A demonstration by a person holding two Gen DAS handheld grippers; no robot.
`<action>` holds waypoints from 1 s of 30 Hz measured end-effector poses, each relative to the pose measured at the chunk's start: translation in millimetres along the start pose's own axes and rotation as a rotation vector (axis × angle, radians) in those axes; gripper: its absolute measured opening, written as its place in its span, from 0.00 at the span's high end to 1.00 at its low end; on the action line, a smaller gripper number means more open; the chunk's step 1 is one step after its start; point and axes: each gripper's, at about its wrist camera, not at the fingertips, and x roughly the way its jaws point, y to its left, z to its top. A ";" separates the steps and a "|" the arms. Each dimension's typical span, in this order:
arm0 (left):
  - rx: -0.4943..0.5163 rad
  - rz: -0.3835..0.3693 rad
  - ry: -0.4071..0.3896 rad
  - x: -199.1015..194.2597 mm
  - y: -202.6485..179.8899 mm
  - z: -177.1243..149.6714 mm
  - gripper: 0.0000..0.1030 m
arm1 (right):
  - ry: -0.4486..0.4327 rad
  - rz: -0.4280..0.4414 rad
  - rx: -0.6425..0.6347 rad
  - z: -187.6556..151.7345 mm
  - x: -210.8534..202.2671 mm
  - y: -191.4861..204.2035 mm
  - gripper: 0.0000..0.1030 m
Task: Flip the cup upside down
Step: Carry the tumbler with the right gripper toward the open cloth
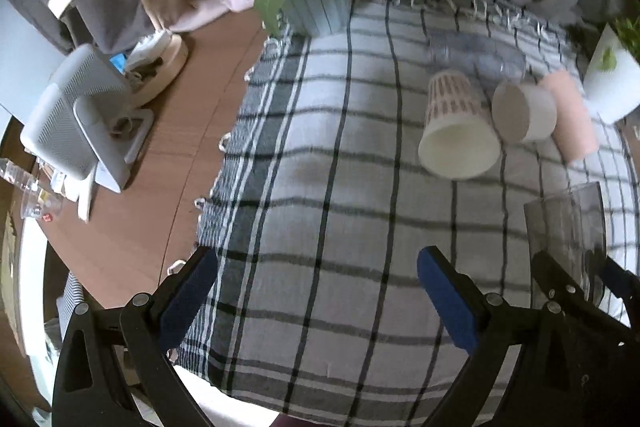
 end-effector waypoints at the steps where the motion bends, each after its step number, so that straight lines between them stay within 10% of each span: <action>1: 0.004 -0.002 0.010 3.2 0.5 -1.5 0.01 | 0.009 -0.001 0.003 -2.2 3.2 1.3 0.28; 30: 0.069 0.021 0.132 46.6 3.9 -22.3 0.01 | 0.145 -0.041 0.065 -25.0 43.6 13.8 0.27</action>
